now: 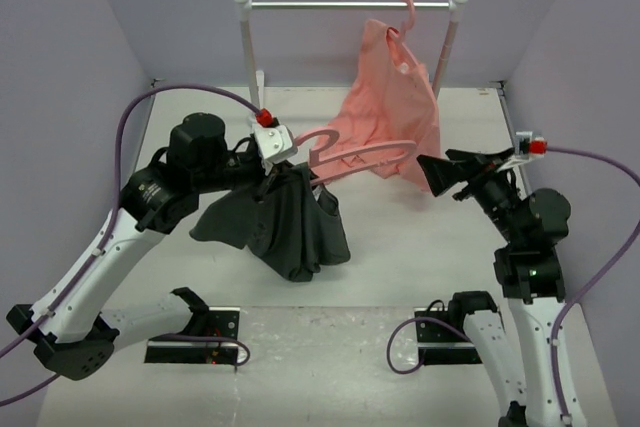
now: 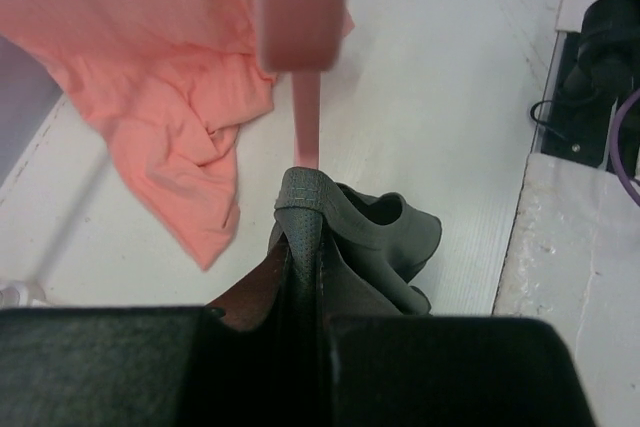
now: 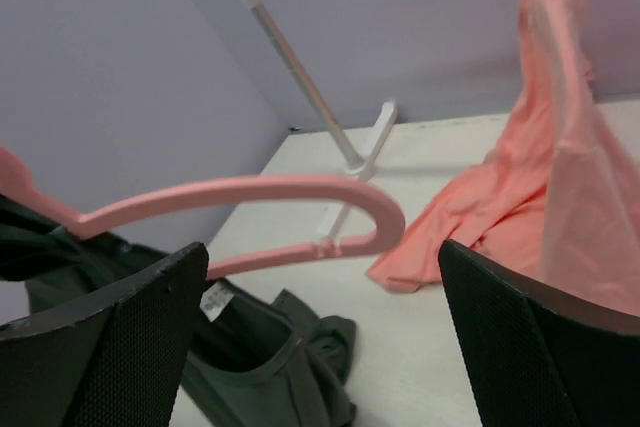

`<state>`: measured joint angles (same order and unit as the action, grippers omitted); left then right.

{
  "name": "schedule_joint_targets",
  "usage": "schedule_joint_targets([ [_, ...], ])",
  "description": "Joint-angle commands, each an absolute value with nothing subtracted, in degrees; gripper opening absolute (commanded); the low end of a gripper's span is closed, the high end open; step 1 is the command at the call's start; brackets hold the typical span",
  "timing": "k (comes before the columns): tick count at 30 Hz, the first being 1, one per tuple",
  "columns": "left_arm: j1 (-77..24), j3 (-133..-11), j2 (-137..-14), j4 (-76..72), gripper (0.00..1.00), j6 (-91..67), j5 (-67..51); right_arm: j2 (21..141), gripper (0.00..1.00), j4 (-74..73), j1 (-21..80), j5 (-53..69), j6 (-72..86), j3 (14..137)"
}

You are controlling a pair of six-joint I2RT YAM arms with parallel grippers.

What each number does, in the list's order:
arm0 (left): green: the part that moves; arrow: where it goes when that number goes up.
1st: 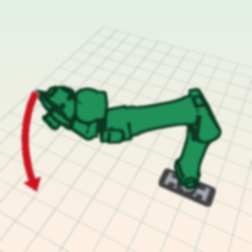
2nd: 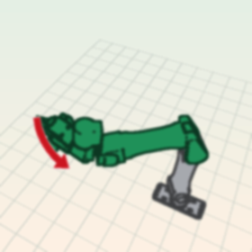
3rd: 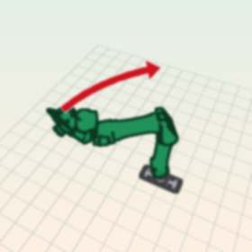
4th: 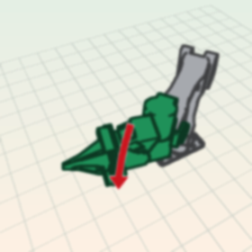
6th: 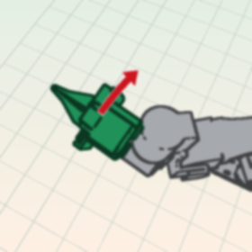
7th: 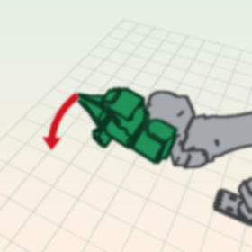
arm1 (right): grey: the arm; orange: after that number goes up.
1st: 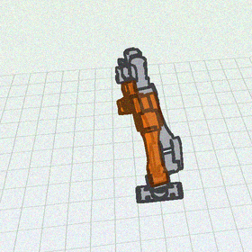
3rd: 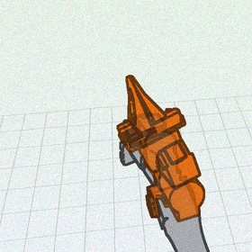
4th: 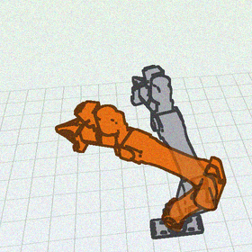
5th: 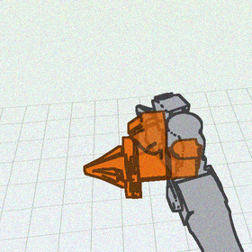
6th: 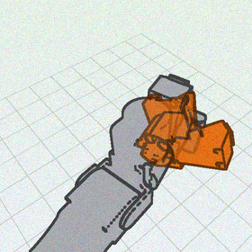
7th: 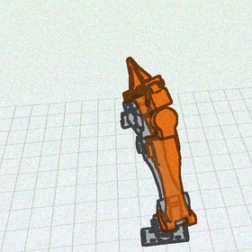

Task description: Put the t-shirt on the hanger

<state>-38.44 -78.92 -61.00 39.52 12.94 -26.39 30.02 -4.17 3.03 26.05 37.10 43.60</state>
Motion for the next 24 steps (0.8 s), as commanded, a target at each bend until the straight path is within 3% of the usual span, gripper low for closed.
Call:
schedule_joint_targets([
  [1, -38.6, -77.7, -59.7, 31.7, 0.00, 6.8, -25.5, 33.1, 0.87, 14.8, 8.6, 30.3, 59.2, 29.6],
  [6, -38.6, -75.4, -57.8, 26.9, 0.00, 2.9, -24.4, 41.1, 0.85, 20.9, 29.3, 15.7, 56.9, 29.3],
  [18, -38.6, -75.0, -57.7, 24.2, 0.00, -1.5, -23.2, 62.2, 0.75, 30.5, 45.0, 8.2, 58.0, 28.8],
  [19, -38.6, -75.0, -57.7, 24.0, 0.00, -1.7, -23.2, 64.1, 0.72, 31.4, 45.9, 8.1, 58.0, 28.5],
  [22, -38.6, -75.3, -57.6, 23.7, 0.00, -1.7, -22.9, 66.3, 0.48, 33.5, 46.3, 9.1, 58.5, 26.9],
  [23, -38.6, -75.5, -57.6, 23.9, 0.00, -1.6, -22.8, 66.3, 0.46, 33.4, 46.4, 8.8, 58.5, 26.4],
  [24, -38.6, -75.7, -57.5, 24.3, 0.00, -1.5, -22.0, 66.2, 0.32, 32.4, 46.2, 8.5, 58.2, 26.3],
])
